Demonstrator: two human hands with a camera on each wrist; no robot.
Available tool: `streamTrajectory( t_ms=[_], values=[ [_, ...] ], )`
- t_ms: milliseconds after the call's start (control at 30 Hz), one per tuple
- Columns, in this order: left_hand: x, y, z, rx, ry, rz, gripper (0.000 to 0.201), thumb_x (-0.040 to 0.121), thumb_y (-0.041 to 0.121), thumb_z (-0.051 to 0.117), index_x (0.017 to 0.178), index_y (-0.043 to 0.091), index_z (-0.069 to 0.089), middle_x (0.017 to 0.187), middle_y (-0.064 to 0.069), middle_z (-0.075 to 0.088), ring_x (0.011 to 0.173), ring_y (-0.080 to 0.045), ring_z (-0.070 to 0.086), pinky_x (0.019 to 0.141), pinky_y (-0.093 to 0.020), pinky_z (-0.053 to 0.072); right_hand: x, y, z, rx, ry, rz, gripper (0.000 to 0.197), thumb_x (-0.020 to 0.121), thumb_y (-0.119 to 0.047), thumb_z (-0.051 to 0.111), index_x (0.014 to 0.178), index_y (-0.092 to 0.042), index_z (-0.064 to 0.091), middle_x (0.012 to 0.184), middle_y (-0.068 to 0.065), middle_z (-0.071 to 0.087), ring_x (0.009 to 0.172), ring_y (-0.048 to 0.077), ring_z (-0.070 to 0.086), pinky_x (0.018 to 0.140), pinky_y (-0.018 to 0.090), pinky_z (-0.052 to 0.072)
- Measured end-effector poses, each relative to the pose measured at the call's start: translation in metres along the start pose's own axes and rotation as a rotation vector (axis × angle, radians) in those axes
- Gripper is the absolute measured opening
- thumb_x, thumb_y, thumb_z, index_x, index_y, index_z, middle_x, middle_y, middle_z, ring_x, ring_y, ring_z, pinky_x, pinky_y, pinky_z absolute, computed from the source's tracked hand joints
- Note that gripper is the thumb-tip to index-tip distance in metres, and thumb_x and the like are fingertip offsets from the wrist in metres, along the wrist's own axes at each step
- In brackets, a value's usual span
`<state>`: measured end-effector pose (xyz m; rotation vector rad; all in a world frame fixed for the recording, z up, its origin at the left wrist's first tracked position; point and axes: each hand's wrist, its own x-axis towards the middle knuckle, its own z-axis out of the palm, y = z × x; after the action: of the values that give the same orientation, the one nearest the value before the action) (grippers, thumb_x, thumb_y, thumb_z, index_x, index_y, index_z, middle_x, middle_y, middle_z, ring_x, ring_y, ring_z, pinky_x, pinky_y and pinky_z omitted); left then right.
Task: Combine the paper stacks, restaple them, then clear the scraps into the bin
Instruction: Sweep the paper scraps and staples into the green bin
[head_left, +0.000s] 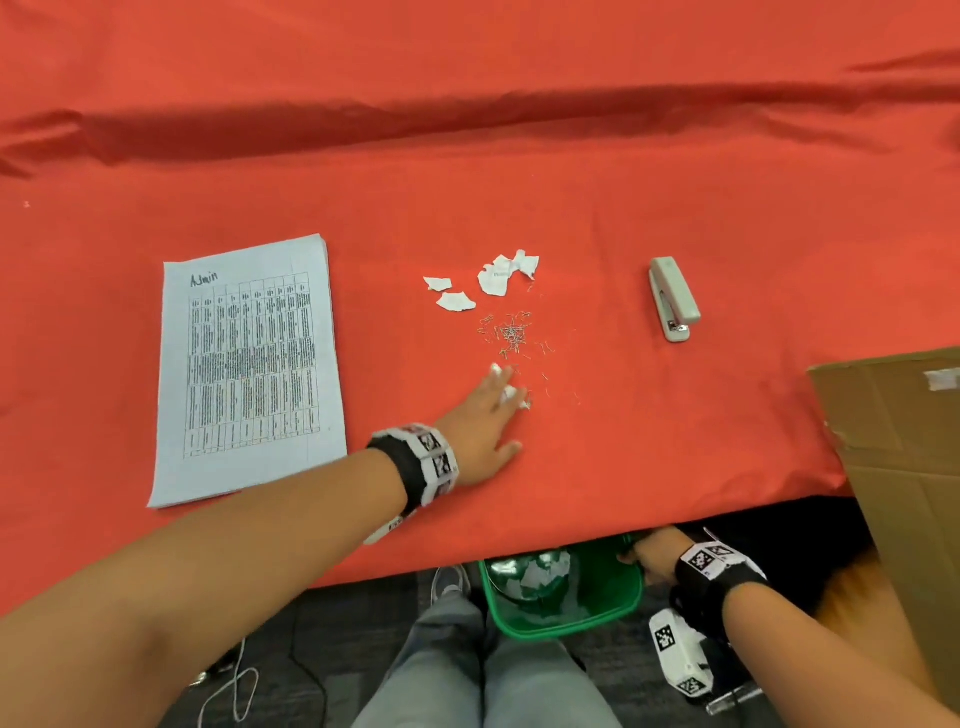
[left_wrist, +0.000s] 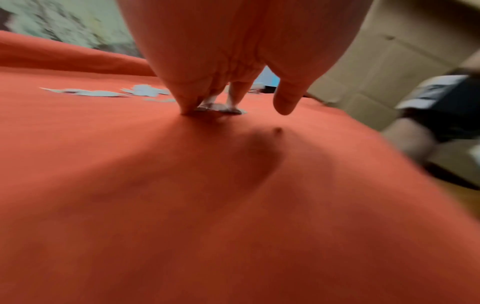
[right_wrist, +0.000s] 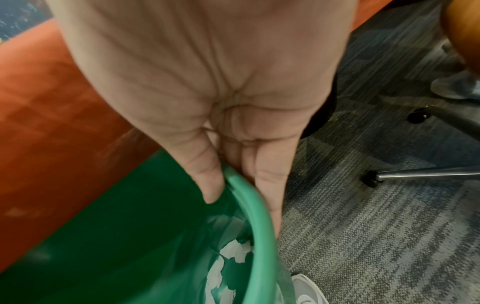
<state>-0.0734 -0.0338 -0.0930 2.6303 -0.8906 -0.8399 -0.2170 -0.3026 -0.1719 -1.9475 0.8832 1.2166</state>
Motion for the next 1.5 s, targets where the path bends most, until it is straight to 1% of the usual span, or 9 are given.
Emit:
streamTrajectory(
  t_ms=[200, 400, 567, 767, 867, 967, 1100, 1366, 1500],
  values=[
    [-0.016, 0.042, 0.003, 0.024, -0.054, 0.197, 0.061, 0.099, 0.037, 0.038, 0.152, 0.018, 0.014, 0.161, -0.004, 0.003, 0.148, -0.018, 0.003, 0.119, -0.032, 0.007, -0.004, -0.001, -0.002, 0.007, -0.008, 0.010, 0.025, 0.087, -0.012, 0.064, 0.069, -0.022, 0.051, 0.100, 0.009, 0.058, 0.076, 0.015, 0.058, 0.062, 0.019, 0.050],
    [0.061, -0.032, -0.069, -0.095, 0.239, -0.218, 0.061, 0.096, 0.035, 0.046, 0.149, 0.011, 0.026, 0.158, -0.016, 0.012, 0.148, -0.030, 0.010, 0.120, -0.039, 0.015, -0.005, 0.000, -0.003, -0.062, 0.015, 0.022, 0.024, 0.088, -0.017, 0.063, 0.068, -0.023, 0.051, 0.100, 0.007, 0.059, 0.087, 0.019, 0.057, 0.077, 0.026, 0.054],
    [0.081, -0.077, -0.083, -0.061, 0.163, -0.440, 0.069, 0.095, 0.044, 0.045, 0.150, 0.014, 0.019, 0.159, -0.018, 0.002, 0.148, -0.034, 0.003, 0.120, -0.043, 0.013, -0.005, 0.001, -0.003, -0.121, -0.003, 0.021, 0.018, 0.089, -0.025, 0.063, 0.088, -0.007, 0.060, 0.108, 0.018, 0.070, 0.099, 0.031, 0.066, 0.088, 0.036, 0.054],
    [0.051, -0.022, -0.044, -0.058, 0.064, -0.124, 0.071, 0.096, 0.041, 0.044, 0.152, 0.017, 0.008, 0.160, -0.009, -0.007, 0.148, -0.027, -0.004, 0.120, -0.045, 0.015, 0.023, 0.022, -0.003, -0.098, -0.008, -0.007, 0.042, 0.077, -0.024, 0.073, 0.101, 0.010, 0.068, 0.099, 0.025, 0.072, 0.091, 0.037, 0.070, 0.083, 0.050, 0.056],
    [0.022, 0.011, -0.019, -0.027, -0.059, 0.030, 0.073, 0.097, 0.041, 0.041, 0.152, 0.014, 0.001, 0.160, -0.008, -0.010, 0.148, -0.023, -0.008, 0.121, -0.039, 0.009, -0.001, 0.007, -0.008, -0.076, 0.000, 0.022, 0.033, 0.083, -0.020, 0.069, 0.104, 0.005, 0.067, 0.112, 0.020, 0.070, 0.097, 0.030, 0.068, 0.090, 0.039, 0.055],
    [0.009, 0.026, -0.014, -0.085, -0.120, 0.095, 0.063, 0.097, 0.039, 0.042, 0.151, 0.015, 0.019, 0.157, -0.008, 0.025, 0.145, -0.021, 0.024, 0.118, -0.033, 0.024, -0.015, 0.000, -0.014, -0.068, -0.003, 0.025, 0.005, 0.087, -0.018, 0.063, 0.085, -0.018, 0.059, 0.126, 0.015, 0.062, 0.109, 0.025, 0.062, 0.084, 0.025, 0.051],
    [0.035, 0.021, -0.049, -0.176, 0.105, 0.073, 0.035, 0.096, 0.030, 0.047, 0.127, 0.016, 0.055, 0.118, -0.006, 0.066, 0.109, -0.022, 0.061, 0.096, -0.033, 0.047, -0.009, 0.004, -0.014, -0.002, 0.007, 0.016, 0.029, 0.089, -0.019, 0.061, 0.067, -0.028, 0.045, 0.130, 0.014, 0.060, 0.093, 0.015, 0.054, 0.080, 0.021, 0.047],
    [0.125, -0.054, -0.090, 0.002, 0.165, -0.280, 0.068, 0.094, 0.034, 0.052, 0.150, 0.010, 0.021, 0.160, -0.012, 0.010, 0.147, -0.029, 0.015, 0.120, -0.036, 0.017, -0.003, 0.011, -0.013, 0.028, 0.047, 0.003, 0.023, 0.086, -0.016, 0.066, 0.069, -0.023, 0.050, 0.102, 0.008, 0.058, 0.091, 0.019, 0.058, 0.079, 0.027, 0.052],
    [0.117, -0.050, -0.072, 0.022, 0.113, -0.200, 0.073, 0.093, 0.039, 0.051, 0.151, 0.012, 0.016, 0.160, -0.012, 0.002, 0.148, -0.029, 0.004, 0.121, -0.042, 0.013, -0.001, 0.013, -0.010, 0.007, 0.070, -0.004, 0.020, 0.080, -0.014, 0.072, 0.091, 0.001, 0.064, 0.104, 0.024, 0.070, 0.095, 0.038, 0.068, 0.086, 0.046, 0.056]
  ],
)
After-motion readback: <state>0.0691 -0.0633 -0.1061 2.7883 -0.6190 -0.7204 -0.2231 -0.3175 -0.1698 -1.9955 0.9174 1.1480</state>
